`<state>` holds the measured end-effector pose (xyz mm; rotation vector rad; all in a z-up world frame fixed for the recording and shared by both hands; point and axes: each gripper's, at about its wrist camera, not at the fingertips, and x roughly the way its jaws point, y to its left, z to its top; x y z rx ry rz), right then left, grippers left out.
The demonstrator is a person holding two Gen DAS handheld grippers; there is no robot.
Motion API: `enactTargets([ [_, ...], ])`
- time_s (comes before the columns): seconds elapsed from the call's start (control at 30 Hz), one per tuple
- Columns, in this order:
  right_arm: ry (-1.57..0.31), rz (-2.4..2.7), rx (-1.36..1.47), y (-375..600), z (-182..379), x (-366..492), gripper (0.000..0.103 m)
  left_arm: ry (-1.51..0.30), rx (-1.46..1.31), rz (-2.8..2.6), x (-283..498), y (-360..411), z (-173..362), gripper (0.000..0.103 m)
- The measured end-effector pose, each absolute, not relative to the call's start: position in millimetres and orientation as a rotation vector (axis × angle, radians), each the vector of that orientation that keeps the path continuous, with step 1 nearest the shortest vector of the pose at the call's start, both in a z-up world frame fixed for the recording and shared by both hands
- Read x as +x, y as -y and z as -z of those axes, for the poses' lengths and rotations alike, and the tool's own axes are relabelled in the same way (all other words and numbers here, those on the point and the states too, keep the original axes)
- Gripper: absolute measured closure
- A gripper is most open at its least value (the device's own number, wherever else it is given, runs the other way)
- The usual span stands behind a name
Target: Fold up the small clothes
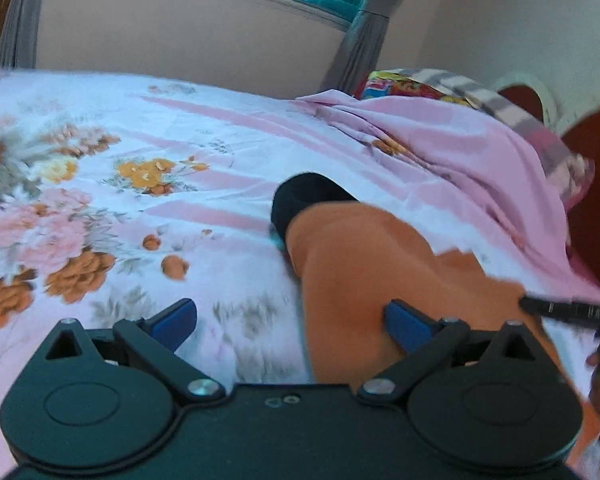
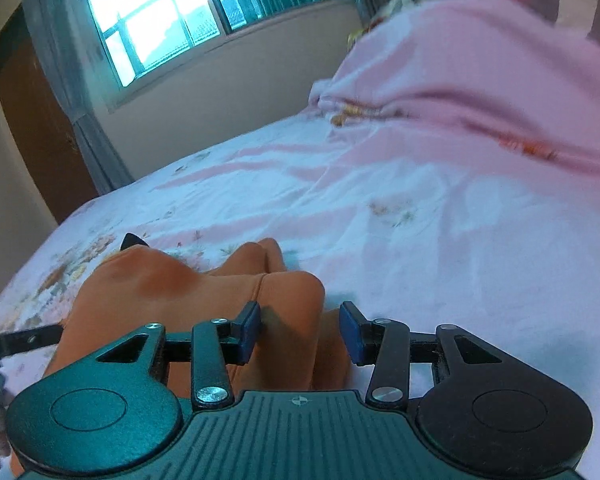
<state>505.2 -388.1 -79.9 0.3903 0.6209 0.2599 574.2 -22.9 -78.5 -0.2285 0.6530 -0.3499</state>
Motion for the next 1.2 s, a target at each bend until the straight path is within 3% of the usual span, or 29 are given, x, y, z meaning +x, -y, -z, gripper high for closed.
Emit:
enactTargets([
  [0.07,-0.629,-0.278,0.436,394.3,85.6,515.0,0.059,-0.678,-0.286,0.367,592.7,17.6,86.3,0.003],
  [0.17,-0.627,-0.346,0.479,399.9,91.9,523.8,0.071,-0.697,-0.288,0.393,605.9,21.0,96.7,0.002],
  [0.2,-0.620,-0.350,0.466,400.2,92.9,523.6,0.096,-0.694,-0.277,0.396,606.5,22.7,98.3,0.002],
  [0.43,-0.459,-0.308,0.390,403.4,73.0,504.8,0.097,-0.655,-0.240,0.402,599.7,39.6,94.7,0.005],
  [0.57,-0.656,-0.277,0.328,393.5,104.1,519.8,0.096,-0.682,-0.198,0.343,601.8,52.1,97.9,0.002],
  [0.63,-0.627,-0.251,0.418,405.8,93.2,507.5,0.085,-0.670,-0.197,0.327,595.0,48.1,89.4,0.003],
  [0.7,-0.553,-0.230,0.454,417.3,76.9,482.2,0.053,-0.609,-0.176,0.292,571.4,36.7,76.3,0.004],
  [0.73,-0.516,-0.222,0.480,424.3,69.3,462.2,0.050,-0.584,-0.177,0.303,556.5,30.1,72.9,0.004],
  [1.03,-0.510,-0.290,0.743,440.6,82.4,313.4,0.050,-0.525,-0.217,0.232,389.5,-29.0,95.5,0.005],
  [1.2,-0.542,-0.316,0.831,412.7,93.5,301.0,0.050,-0.538,-0.178,0.253,372.1,-9.6,91.3,0.005],
])
